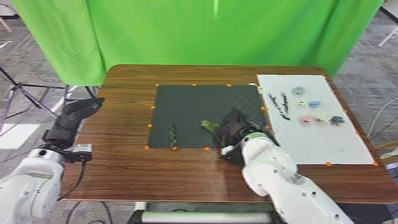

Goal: Arrange flowers

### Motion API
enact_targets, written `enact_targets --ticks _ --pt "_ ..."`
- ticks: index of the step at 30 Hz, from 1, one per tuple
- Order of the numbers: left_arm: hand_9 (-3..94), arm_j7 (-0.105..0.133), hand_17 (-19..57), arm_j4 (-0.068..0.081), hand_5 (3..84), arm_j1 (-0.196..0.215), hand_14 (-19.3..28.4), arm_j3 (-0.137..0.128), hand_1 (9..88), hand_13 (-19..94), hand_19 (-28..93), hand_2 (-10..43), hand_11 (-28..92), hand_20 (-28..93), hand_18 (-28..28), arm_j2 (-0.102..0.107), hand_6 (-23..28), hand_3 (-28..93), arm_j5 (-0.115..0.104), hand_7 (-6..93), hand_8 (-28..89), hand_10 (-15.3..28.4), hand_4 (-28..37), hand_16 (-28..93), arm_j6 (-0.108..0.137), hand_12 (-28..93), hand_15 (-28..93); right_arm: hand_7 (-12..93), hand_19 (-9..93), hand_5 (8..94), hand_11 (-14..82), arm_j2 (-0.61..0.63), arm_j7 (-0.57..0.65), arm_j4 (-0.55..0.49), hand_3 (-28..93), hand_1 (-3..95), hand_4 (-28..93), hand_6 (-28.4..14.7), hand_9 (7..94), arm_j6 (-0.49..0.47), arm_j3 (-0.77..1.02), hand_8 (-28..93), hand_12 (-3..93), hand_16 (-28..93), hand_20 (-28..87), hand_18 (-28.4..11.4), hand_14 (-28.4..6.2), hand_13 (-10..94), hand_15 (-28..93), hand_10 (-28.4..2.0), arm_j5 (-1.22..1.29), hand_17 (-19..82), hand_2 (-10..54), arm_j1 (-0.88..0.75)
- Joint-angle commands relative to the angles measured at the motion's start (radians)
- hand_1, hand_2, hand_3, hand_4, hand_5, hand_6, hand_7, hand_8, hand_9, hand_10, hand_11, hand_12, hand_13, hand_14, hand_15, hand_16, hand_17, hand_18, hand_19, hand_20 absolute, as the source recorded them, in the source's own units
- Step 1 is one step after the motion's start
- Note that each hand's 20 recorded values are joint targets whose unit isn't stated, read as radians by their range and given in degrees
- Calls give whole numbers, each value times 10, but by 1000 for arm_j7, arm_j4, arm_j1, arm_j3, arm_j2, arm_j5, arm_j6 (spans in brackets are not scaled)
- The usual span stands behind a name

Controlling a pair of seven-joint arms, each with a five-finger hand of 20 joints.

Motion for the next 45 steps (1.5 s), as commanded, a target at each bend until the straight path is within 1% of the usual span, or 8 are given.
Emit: enact_targets --ticks 1,8,12,15,25,29,39,45 --pt "348 -12 18 3 406 -20 138 20 272 262 16 11 160 107 75 6 56 644 18 114 -66 124 -212 -8 -30 97 58 240 926 782 255 -53 -10 52 449 677 -111 -36 914 1 -41 105 280 265 348 -58 -16 937 530 -120 -24 704 -95 17" --pt "348 -19 18 2 406 -25 138 23 271 262 17 11 159 107 76 8 56 644 20 112 -66 124 -211 -8 -38 98 58 242 924 779 252 -74 -12 75 448 677 -107 -35 914 14 -38 105 283 264 345 -57 -15 937 529 -121 -31 705 -95 34" --pt "347 -22 17 -6 405 -8 138 9 271 262 16 11 157 107 76 8 56 644 19 110 -65 124 -211 -8 -37 98 58 247 918 779 254 -81 -10 88 453 662 -101 -34 914 13 -36 106 280 264 341 -54 -16 937 527 -122 -18 708 -95 42" --pt "347 -25 17 -12 404 0 138 5 271 261 16 11 157 107 76 8 55 644 18 111 -64 124 -211 -8 -32 99 58 249 916 782 277 -103 -5 106 447 659 -95 -35 915 19 -37 101 248 264 336 -54 -17 937 525 -123 -30 710 -95 51" --pt "345 -35 16 -19 403 2 138 2 272 261 15 12 156 107 77 14 56 641 22 108 -63 124 -209 -7 -44 99 58 225 866 798 323 -172 22 140 427 678 -92 -55 937 42 9 129 210 192 318 -42 -18 937 568 -119 -32 767 -81 41" --pt "344 -38 16 -19 402 4 138 -1 271 261 15 11 155 107 77 15 56 641 22 108 -63 124 -208 -8 -49 100 57 225 857 797 325 -168 29 129 420 682 -89 -60 937 28 25 138 206 185 323 -40 -19 937 570 -119 -25 772 -76 33" --pt "342 -49 16 -15 399 -3 138 -1 272 259 16 11 154 107 77 14 55 640 25 105 -62 123 -207 -7 -65 100 57 240 845 787 309 -159 39 67 408 691 -80 -72 937 80 66 146 206 179 330 -36 -18 937 564 -122 -1 776 -61 -9" --pt "339 -52 16 -17 398 2 139 -4 272 259 15 11 152 108 77 14 55 639 25 106 -62 123 -207 -7 -71 100 57 253 838 780 309 -172 35 48 406 693 -76 -75 937 96 82 145 208 177 336 -36 -18 937 563 -122 6 779 -57 -20"
